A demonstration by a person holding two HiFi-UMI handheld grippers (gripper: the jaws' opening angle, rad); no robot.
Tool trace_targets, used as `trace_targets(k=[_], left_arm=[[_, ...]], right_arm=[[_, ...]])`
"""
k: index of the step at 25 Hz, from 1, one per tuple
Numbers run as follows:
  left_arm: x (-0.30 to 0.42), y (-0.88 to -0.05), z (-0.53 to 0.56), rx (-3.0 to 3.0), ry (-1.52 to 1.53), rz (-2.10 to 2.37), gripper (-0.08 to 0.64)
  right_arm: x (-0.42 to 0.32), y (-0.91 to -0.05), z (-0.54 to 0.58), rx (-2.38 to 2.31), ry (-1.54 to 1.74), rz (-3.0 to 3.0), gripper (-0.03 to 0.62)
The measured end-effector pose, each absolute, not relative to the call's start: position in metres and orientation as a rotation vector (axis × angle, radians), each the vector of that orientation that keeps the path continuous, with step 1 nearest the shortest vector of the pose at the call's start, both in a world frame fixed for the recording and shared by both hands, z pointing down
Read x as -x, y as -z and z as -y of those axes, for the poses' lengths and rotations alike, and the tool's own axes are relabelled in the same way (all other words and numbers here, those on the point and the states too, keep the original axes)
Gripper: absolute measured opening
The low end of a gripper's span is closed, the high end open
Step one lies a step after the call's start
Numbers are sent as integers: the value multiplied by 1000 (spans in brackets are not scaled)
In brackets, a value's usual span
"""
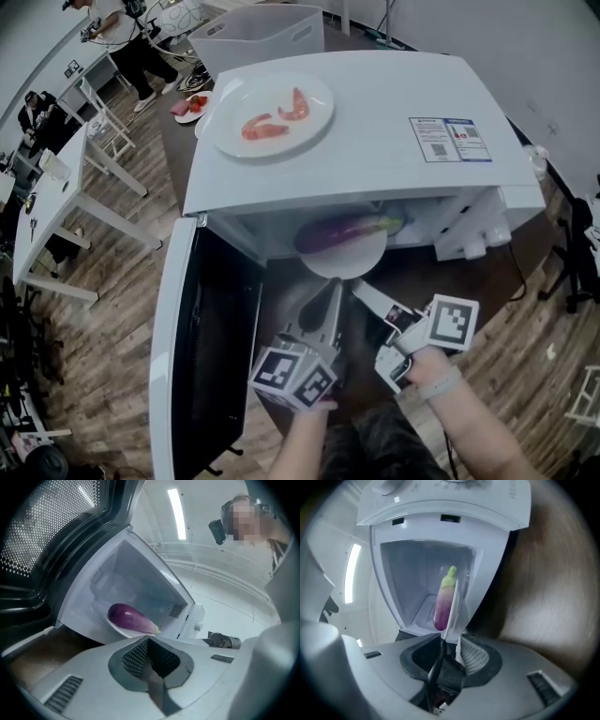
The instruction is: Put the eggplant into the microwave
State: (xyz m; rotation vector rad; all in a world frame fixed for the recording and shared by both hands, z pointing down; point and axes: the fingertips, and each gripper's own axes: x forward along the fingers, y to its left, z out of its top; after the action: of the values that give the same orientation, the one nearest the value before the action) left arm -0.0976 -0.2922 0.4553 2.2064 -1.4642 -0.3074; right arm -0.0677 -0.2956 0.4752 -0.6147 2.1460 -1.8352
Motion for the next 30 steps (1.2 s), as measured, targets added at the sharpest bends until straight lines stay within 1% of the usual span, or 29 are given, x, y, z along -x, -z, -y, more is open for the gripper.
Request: trace_targets(k=[1, 2, 5, 6, 7, 11, 12, 13, 17, 20, 30], left_arm=[[98, -455, 293, -2210, 302, 1468, 3], [98, -455, 293, -2215, 294, 1473, 3], [96, -454, 294, -2233, 271, 1483, 3], [95, -454, 294, -2237, 266, 1485, 3], [94, -454, 294, -2239, 262, 1486, 3], [94, -454, 294, -2239, 254, 1491, 3], [94, -455, 294, -2239, 251, 1495, 3], [94, -455, 294, -2239, 248, 1499, 3], [95, -455, 296, -2240, 231, 1524, 3], [95, -456, 296, -2237, 229, 1530, 3], [101, -458, 300, -2211, 223, 1560, 3]], right_arm=[[68, -475, 293, 619, 1816, -2166, 117], [68, -475, 291, 628, 1796, -2185, 101], [63, -479, 287, 692, 1718, -2257, 101], [60, -481, 287, 728, 1669, -2300, 81], [58, -481, 287, 767, 1605, -2357, 38], [56, -472, 290, 904, 1267, -2631, 35], [55, -471, 291, 951, 1177, -2691, 30], [55, -469, 291, 999, 1086, -2748, 5], [60, -463, 292, 1120, 768, -2923, 5], [64, -462, 292, 1170, 623, -2987, 5], [74, -465, 302, 1193, 613, -2988, 5]])
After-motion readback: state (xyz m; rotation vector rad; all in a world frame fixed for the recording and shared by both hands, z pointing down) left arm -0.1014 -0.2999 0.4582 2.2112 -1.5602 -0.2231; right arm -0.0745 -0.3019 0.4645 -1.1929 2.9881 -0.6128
